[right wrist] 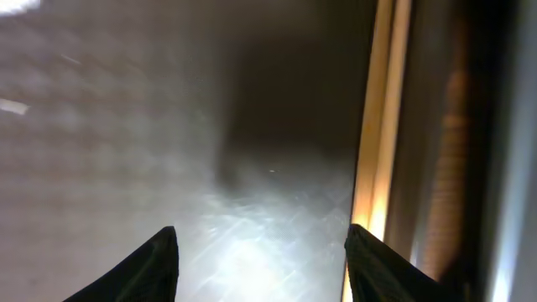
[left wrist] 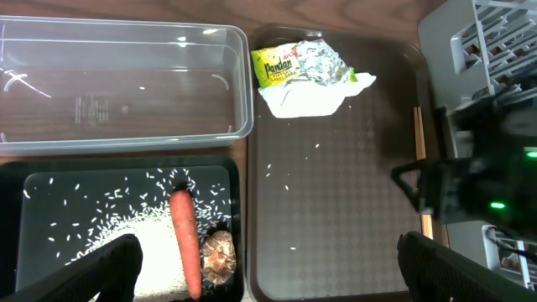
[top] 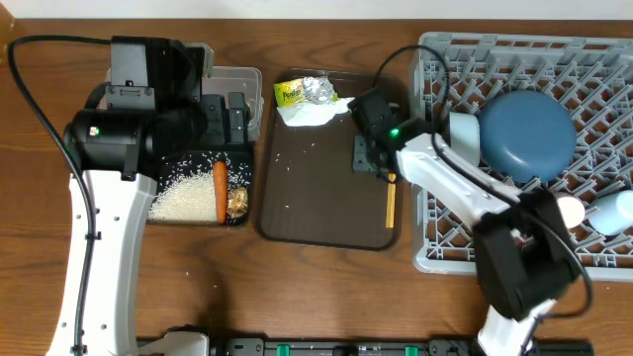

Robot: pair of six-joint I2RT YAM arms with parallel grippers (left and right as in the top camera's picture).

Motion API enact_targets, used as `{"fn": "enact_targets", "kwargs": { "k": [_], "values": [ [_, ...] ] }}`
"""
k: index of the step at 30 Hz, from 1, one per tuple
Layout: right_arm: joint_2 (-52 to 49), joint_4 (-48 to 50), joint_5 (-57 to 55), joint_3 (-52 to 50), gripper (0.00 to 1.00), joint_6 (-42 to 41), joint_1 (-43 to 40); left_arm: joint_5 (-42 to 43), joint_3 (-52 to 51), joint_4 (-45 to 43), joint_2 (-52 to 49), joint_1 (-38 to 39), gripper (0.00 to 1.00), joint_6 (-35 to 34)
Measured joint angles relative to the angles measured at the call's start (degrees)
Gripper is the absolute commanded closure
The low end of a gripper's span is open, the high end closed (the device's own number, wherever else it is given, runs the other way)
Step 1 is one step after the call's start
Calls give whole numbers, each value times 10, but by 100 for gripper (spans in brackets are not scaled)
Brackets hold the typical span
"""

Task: Sort waste into correct bins and load items into the dishwasher rack
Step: 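Close the right gripper on the chopsticks and lift them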

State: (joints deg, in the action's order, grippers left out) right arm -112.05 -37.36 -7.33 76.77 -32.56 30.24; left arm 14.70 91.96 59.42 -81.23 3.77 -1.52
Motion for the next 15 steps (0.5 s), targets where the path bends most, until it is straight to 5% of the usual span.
{"fn": "enact_targets", "kwargs": {
  "k": [15],
  "values": [
    [-42,1,0,2,59,71,-13,0,0,0,0,0,2,0]
  ]
}}
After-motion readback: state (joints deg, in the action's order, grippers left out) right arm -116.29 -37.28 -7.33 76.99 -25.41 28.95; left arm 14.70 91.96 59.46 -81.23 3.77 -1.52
